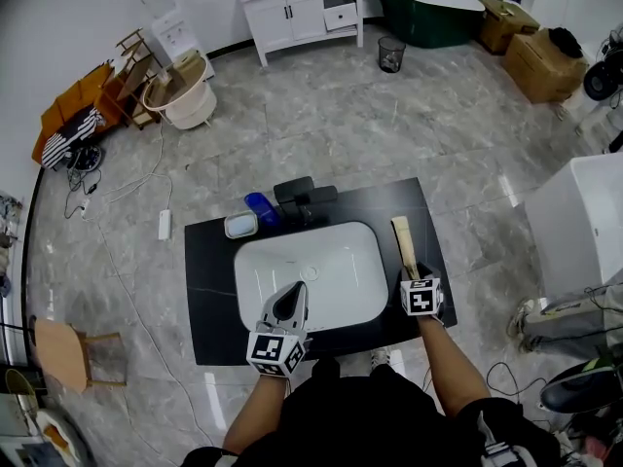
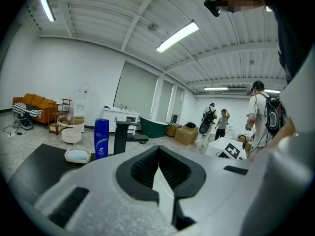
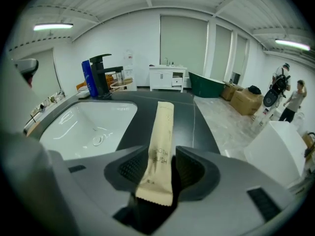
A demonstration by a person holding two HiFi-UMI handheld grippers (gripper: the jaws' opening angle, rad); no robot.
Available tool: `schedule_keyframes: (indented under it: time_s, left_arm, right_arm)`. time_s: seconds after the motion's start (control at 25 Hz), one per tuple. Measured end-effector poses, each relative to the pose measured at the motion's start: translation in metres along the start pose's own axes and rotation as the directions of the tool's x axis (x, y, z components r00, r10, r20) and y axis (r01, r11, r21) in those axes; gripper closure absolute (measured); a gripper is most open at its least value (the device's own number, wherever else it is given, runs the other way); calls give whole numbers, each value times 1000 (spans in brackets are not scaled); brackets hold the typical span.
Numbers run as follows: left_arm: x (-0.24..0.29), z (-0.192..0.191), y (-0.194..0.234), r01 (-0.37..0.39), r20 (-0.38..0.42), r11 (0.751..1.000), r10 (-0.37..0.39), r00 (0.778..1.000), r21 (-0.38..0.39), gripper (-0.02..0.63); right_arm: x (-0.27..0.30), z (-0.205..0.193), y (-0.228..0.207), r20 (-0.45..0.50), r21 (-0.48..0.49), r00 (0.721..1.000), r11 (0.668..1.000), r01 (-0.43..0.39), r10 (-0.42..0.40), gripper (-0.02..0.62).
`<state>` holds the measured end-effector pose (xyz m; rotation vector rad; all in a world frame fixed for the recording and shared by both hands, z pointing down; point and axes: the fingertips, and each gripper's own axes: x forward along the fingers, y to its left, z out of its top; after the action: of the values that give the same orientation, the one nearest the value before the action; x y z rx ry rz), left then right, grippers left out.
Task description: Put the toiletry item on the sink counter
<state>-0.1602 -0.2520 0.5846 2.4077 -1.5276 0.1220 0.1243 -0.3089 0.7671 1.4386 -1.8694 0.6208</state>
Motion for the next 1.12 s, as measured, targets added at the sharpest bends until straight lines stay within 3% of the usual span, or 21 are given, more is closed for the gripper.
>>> schedule_keyframes:
  time_s: [0.12,0.28,0.44,0.84,1.12]
  left_arm:
    - [-2,1,-5,7,2,1000,-7,1000,-3,594]
    - [-5,2,-7,7,2,1000,-7,1000,-3,594]
    - [-7,3,-8,6,8,1000,-6,1000,-3,594]
    - [-6,30,-22,39,56,999,-40,998,5,594]
    - [-9,50,-31,57,105,998,-56,993,-13,594]
  right_arm:
    - [-3,1,0,6,12,1000,1000,-27,27,337]
    - [-29,30,0,100,20,994,999,-46,44,333]
    - [-65,72,5,232,16,970,997,-82,76,336]
    - [-177,159,27,509,-59,851,992,-114,128,368]
    - [-233,188,37,619,-113,774,991,-77,130,427]
